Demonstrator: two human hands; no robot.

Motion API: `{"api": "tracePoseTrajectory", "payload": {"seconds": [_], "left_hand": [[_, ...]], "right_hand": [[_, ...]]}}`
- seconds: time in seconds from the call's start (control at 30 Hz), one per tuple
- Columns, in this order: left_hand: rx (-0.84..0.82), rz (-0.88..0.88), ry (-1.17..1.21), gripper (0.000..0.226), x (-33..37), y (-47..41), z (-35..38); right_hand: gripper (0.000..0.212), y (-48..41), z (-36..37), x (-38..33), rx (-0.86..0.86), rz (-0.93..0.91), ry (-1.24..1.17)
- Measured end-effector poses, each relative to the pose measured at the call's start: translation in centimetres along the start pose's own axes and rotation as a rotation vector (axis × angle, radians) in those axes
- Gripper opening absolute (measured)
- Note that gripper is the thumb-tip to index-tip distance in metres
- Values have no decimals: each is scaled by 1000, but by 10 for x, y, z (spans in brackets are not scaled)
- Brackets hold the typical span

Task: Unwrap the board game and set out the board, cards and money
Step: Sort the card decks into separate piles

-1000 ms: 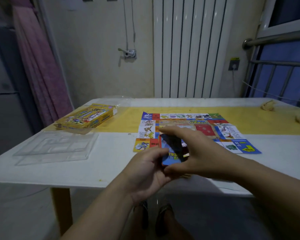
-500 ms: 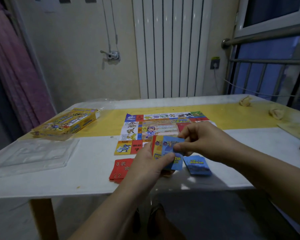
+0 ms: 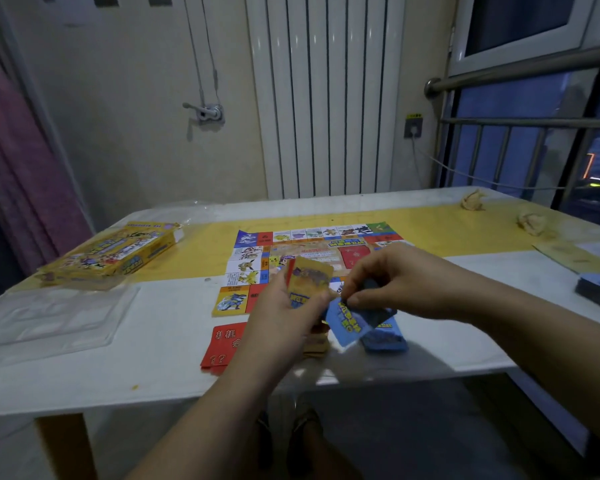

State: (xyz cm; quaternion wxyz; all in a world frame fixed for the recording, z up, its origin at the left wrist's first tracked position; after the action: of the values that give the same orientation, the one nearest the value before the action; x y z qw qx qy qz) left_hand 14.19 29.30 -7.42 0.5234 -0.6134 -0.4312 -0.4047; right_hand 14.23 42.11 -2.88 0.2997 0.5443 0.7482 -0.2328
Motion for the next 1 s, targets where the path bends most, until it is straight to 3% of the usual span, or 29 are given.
{"api": "tracePoseTrajectory", "payload": {"seconds": [0.07,0.17,0.23,0.3,0.57,0.67,0.8,1.0], "left_hand": [[77,-94,195,9,-6,-2,-5],[113,-252,476,30,-21,-1,-5],[101,-275,514,33,-26,1,-4],[88,-267,526,28,-29,0,-2],[44,-250,458,27,-32,1,0],[33,-249,468,22,-32,3,1],[-12,-282,459,23,-36,7,4],[-93,-246,364,19,-34,12,12]], "right_hand": [[17,-1,-17,12,92,40,-115],[7,1,-39,48,325,144,-310],[11,6,-33,67,351,218,-353],[16,11,-21,71,297,241,-228],[32,26,12,55,251,152,664],[35,24,20,58,205,172,781],[37,22,13,56,193,180,702],[43,8,3,21,293,45,107]]}}
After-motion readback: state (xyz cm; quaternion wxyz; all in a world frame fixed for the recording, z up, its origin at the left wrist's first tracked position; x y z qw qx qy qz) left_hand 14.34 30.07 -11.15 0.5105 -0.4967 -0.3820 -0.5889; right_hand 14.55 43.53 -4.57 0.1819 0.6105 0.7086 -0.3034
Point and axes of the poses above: each hand's wrist, its own y-axis away from the middle knuckle, its own z-axis out of the palm, x = y × z, the point moved 9 cm from there along -y, towards the middle knuckle, and after that the axes turned 7 degrees about z, right-handed, at the moved point
